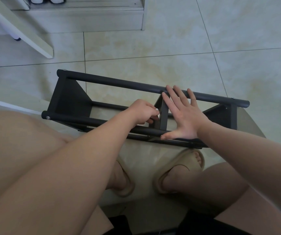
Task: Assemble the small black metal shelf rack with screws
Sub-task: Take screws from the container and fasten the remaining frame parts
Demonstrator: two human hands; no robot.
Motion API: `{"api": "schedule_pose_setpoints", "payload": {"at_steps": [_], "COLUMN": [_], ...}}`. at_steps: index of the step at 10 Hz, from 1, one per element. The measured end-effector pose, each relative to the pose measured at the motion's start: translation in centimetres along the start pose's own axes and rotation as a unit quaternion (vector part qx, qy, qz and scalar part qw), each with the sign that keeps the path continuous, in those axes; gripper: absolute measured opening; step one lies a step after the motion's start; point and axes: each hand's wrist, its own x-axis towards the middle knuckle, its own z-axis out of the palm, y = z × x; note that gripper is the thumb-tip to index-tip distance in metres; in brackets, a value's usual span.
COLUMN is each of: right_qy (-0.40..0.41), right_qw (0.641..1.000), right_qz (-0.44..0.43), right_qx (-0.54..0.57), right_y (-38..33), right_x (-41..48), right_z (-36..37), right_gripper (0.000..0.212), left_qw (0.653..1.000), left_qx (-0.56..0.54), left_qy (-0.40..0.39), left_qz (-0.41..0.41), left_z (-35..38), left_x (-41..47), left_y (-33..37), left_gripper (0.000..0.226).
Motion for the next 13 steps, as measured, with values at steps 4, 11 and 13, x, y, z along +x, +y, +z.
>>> {"api": "schedule_pose_setpoints", "payload": {"at_steps": [4,11,13], "right_qy": [-0.003,-0.004,-0.004], "right_qw": [1.0,1.0,1.0], "right_qz": [0.002,0.003,0.003], "right_qx": [-0.003,-0.004,-0.003], "right_y": [-0.05,-0.01,-0.05], "right_x": [0.0,0.04,0.03], "right_z": [-0.1,-0.02,-0.07], "right_gripper": [0.139,0.138,0.139], "left_qw": [0.999,1.0,1.0], "left_qx": [-0.022,0.013,0.006], "left_qy": [0.019,0.016,0.002], "left_qz": [0.02,0.017,-0.003], "left_z": [-0.08,0.22,0.01], "left_x": [0.0,-0.33,-0.48], "left_y": [-0.08,0.1,0.39], "left_gripper": [0.011,0.006,0.009]}}
